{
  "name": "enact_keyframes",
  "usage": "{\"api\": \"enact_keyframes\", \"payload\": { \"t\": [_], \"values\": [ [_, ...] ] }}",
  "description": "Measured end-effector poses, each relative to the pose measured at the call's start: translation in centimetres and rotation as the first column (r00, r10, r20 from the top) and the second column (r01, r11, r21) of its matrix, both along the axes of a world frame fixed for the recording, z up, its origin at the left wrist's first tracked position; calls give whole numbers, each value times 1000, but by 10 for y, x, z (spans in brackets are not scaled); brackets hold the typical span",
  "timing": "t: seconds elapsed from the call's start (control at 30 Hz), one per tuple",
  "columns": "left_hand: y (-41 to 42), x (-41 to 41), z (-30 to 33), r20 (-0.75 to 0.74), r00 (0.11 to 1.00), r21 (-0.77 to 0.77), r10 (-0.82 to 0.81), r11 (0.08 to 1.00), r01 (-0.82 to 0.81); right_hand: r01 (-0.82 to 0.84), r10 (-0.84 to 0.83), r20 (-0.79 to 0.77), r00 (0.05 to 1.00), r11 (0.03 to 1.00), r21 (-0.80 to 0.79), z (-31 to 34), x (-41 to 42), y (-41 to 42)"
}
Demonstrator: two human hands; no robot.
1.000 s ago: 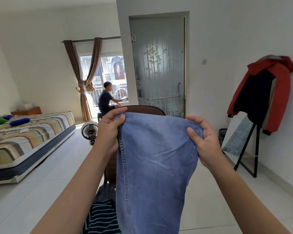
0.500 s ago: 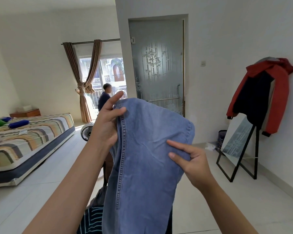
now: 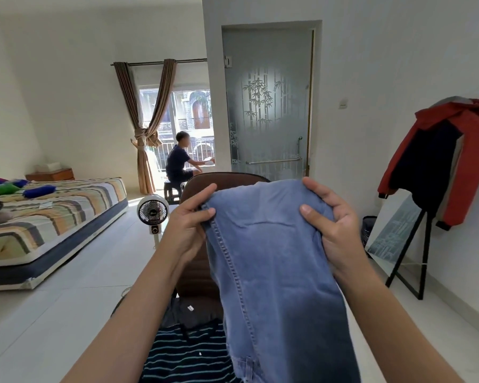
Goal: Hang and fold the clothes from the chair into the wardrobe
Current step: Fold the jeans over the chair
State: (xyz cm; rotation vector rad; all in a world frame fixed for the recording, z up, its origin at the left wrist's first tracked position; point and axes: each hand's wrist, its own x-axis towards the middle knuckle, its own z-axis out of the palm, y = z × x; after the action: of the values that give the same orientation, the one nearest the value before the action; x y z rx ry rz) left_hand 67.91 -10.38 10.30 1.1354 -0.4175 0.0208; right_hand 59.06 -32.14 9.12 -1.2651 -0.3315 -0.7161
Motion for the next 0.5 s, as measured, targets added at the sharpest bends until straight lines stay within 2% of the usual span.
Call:
{"api": "enact_keyframes", "payload": {
  "t": [0.1,0.2,0.33,0.43,0.5],
  "values": [
    [-9,-3,-6,17,999,6,-46,999,45,8,-8,5,1000,1000,-24,-2,0,-4],
    [-16,1,-6,63,997,69,-54,996,50,119,-119,9,993,980,-159,3,-3,-15],
    [-18,10,10,210,978,195,5,980,-47,337,-326,94,941,860,-383,13,-9,-35],
    [-20,15,22,318,948,294,13,949,-111,405,-376,153,914,821,-402,13,-8,-42],
    [-23,15,31,307,951,283,-22,957,-70,425,-394,159,905,837,-346,11,-3,-46]
  ]
}}
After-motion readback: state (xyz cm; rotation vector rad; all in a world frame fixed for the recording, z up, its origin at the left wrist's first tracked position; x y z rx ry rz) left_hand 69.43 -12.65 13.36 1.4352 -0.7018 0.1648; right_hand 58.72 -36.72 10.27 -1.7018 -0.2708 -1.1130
